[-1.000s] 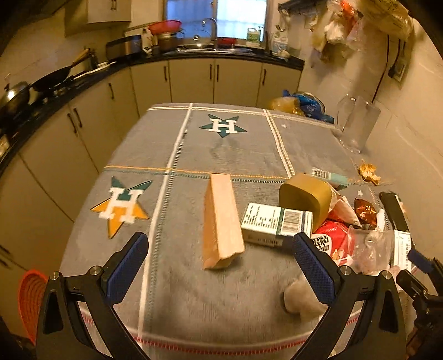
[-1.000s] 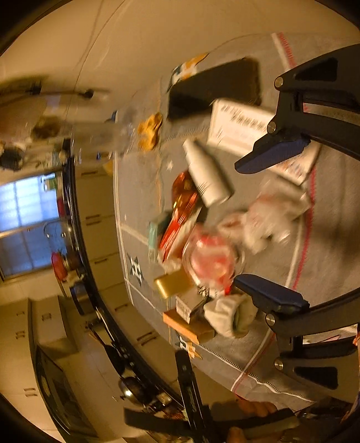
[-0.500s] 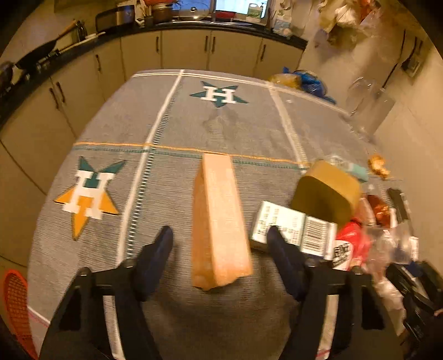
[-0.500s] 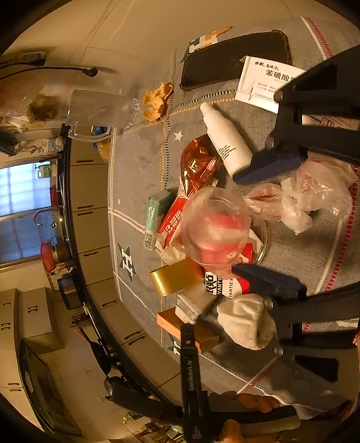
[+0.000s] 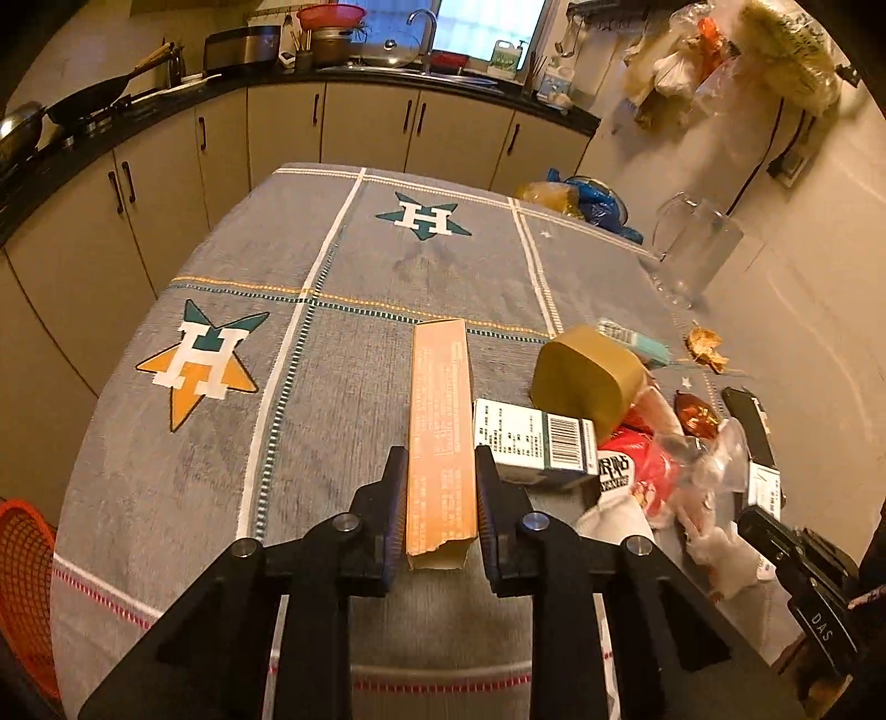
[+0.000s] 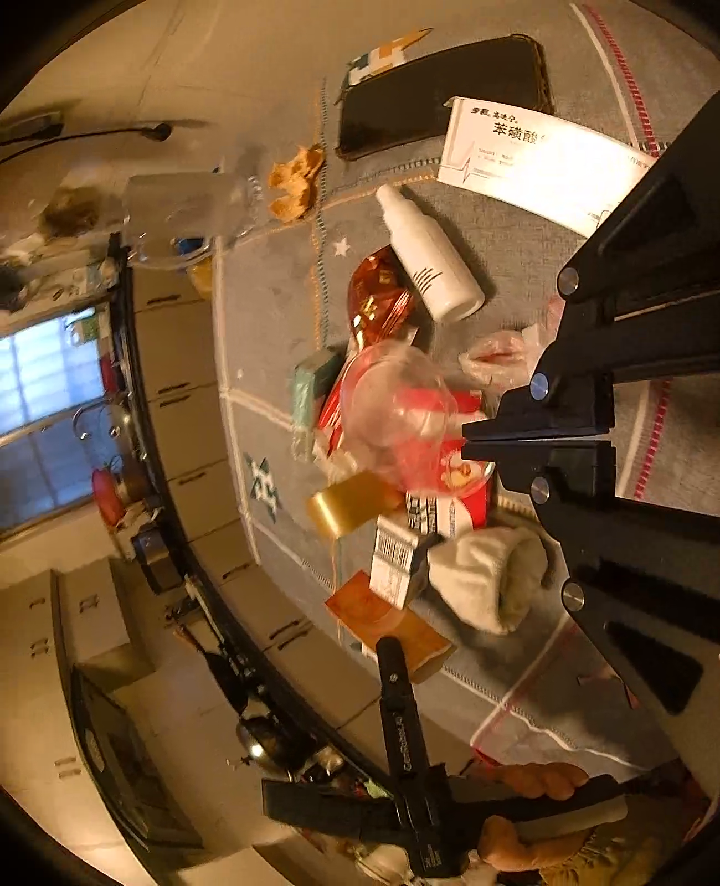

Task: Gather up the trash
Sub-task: 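Grasp the tan cardboard strip with the left tool while the right tool grasps the clear cup, then carry both items to the red basket and open both tools to drop them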

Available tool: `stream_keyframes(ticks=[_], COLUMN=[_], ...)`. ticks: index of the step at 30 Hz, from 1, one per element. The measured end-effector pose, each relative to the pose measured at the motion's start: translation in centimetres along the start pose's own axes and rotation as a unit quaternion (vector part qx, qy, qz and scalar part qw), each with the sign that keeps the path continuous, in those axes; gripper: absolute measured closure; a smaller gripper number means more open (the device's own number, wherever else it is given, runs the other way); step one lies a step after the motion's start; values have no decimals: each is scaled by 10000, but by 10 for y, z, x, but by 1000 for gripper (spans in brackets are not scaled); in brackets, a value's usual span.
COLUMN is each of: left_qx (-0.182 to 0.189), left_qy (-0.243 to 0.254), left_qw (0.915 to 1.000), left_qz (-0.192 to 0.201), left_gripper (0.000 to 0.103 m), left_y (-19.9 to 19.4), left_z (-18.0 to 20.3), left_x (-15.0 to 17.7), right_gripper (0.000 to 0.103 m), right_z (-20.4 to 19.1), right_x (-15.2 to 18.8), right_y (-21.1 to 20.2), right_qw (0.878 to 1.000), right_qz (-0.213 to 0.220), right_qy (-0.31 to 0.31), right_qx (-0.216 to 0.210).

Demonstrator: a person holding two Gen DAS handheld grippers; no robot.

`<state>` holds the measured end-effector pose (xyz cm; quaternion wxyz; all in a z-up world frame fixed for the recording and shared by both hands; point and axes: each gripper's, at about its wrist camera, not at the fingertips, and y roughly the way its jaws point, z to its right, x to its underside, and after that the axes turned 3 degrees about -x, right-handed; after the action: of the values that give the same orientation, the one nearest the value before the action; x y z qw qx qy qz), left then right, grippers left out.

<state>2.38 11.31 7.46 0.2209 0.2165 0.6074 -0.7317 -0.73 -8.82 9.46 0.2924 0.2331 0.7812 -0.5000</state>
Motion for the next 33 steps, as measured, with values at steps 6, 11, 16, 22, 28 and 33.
stream_keyframes(ticks=[6,11,16,22,28,33], left_qx=[8,23,-159,-58,-79,-251], left_qy=[14,18,180,43,-124,-332], left_qw=[10000,9999,9988,9978,9963,9937], left_qz=[92,169,436,663,850,1036], left_gripper=[81,81,81,81,81,81], left_y=[-10,-19,-37,-61,-87,-116], left_z=[1,2,2,-10,-31,-67], left_x=[4,9,15,23,37,56], right_gripper=[2,9,36,46,47,47], right_z=[6,12,17,13,0,-17], right_x=[-13,-32,-34,-34,-33,-41], right_y=[-8,22,42,30,1,-30], right_qw=[9982,9981,9966,9967,9965,9953], right_qz=[465,146,-46,92,405,713], right_qy=[251,500,799,794,713,662], right_qx=[273,324,215,129,153,10])
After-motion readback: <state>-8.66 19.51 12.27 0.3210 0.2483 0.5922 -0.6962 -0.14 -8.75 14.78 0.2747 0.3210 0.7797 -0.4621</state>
